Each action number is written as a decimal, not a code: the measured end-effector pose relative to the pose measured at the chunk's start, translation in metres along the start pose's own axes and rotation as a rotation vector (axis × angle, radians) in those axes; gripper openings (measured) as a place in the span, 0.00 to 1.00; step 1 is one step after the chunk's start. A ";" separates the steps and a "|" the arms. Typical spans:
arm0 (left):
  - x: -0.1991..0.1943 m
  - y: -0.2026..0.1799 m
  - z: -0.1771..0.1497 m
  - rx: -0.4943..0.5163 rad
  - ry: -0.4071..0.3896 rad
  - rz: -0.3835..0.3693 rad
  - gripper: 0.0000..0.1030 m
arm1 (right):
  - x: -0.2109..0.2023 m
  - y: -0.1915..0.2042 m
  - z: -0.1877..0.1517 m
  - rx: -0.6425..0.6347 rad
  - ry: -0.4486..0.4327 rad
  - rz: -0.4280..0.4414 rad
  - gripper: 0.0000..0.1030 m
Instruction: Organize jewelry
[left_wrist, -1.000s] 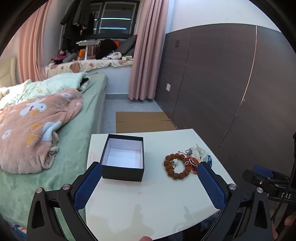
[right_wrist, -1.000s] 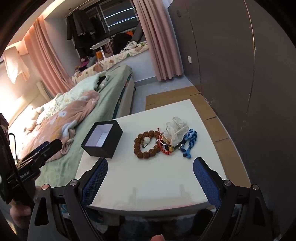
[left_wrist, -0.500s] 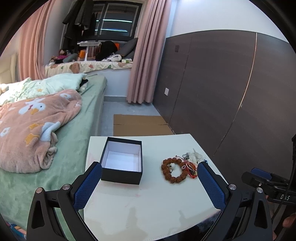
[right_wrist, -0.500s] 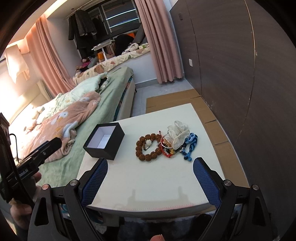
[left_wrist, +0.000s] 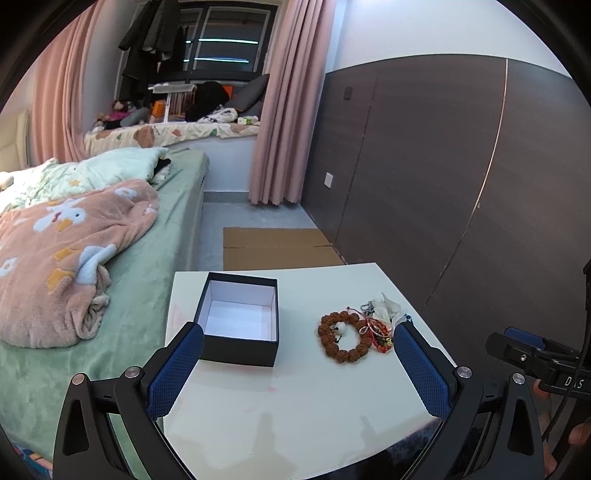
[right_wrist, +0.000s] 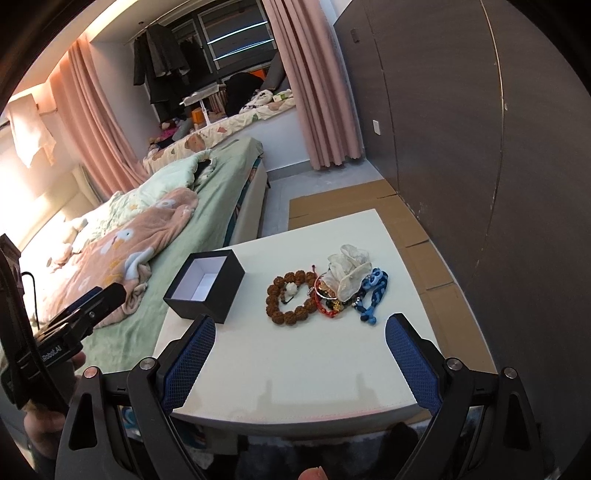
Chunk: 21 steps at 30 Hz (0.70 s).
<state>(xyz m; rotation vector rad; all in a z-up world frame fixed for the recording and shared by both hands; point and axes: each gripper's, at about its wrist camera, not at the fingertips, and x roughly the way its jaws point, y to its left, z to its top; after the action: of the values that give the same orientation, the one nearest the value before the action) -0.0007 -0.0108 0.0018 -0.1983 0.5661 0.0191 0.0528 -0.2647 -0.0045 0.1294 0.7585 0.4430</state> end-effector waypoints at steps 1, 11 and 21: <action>0.000 -0.001 0.000 0.002 0.000 -0.001 0.99 | 0.000 0.000 0.000 0.000 -0.001 0.000 0.91; -0.002 -0.001 0.001 -0.002 0.000 -0.003 0.99 | 0.000 -0.001 0.001 -0.001 -0.004 -0.002 0.91; -0.001 0.000 0.000 -0.005 0.001 0.000 0.99 | -0.001 -0.002 0.001 -0.005 -0.001 -0.005 0.91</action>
<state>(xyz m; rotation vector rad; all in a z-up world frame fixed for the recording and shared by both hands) -0.0014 -0.0106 0.0025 -0.2032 0.5671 0.0200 0.0538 -0.2663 -0.0037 0.1226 0.7563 0.4402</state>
